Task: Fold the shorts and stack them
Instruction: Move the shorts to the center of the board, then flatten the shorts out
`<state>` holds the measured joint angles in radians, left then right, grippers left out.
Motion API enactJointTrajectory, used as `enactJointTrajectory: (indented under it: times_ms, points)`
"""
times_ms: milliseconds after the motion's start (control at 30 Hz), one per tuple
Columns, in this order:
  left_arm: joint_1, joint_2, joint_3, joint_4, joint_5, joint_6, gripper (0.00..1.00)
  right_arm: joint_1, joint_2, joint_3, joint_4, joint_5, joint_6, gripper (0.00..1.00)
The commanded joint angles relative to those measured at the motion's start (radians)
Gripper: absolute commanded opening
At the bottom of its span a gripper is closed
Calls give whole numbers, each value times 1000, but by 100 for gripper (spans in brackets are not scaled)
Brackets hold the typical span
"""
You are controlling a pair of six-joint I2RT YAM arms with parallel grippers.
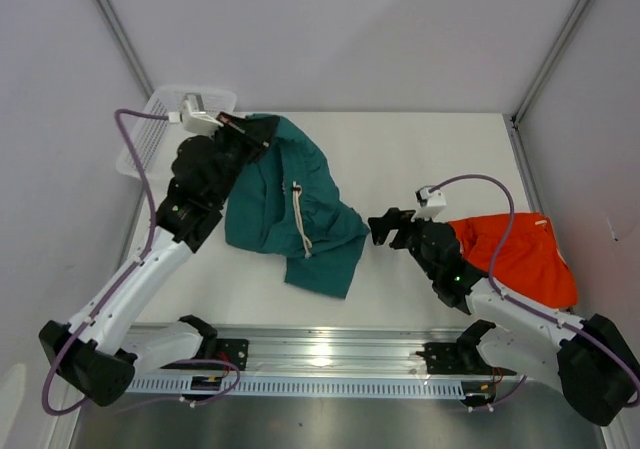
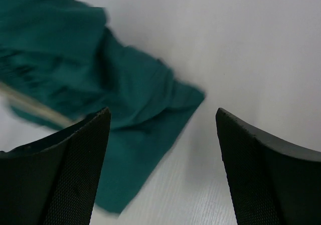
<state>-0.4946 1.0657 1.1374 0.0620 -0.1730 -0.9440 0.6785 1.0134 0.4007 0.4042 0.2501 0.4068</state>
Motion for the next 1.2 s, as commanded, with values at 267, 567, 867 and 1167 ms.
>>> enactJointTrajectory:
  times_ms: [267, 567, 867, 1167]
  points:
    - [-58, 4, -18, -168, -275, -170, 0, 151, 71, 101, 65, -79, -74, 87]
    - [-59, -38, -48, -264, -304, -285, 0, 338, 474, 331, 157, 92, -82, 95]
    - [-59, -41, 13, -381, -201, -352, 0, 398, 786, 516, 269, 149, -126, 90]
    - [-61, -130, -5, -422, -207, -426, 0, 446, 996, 685, 360, 270, -157, 100]
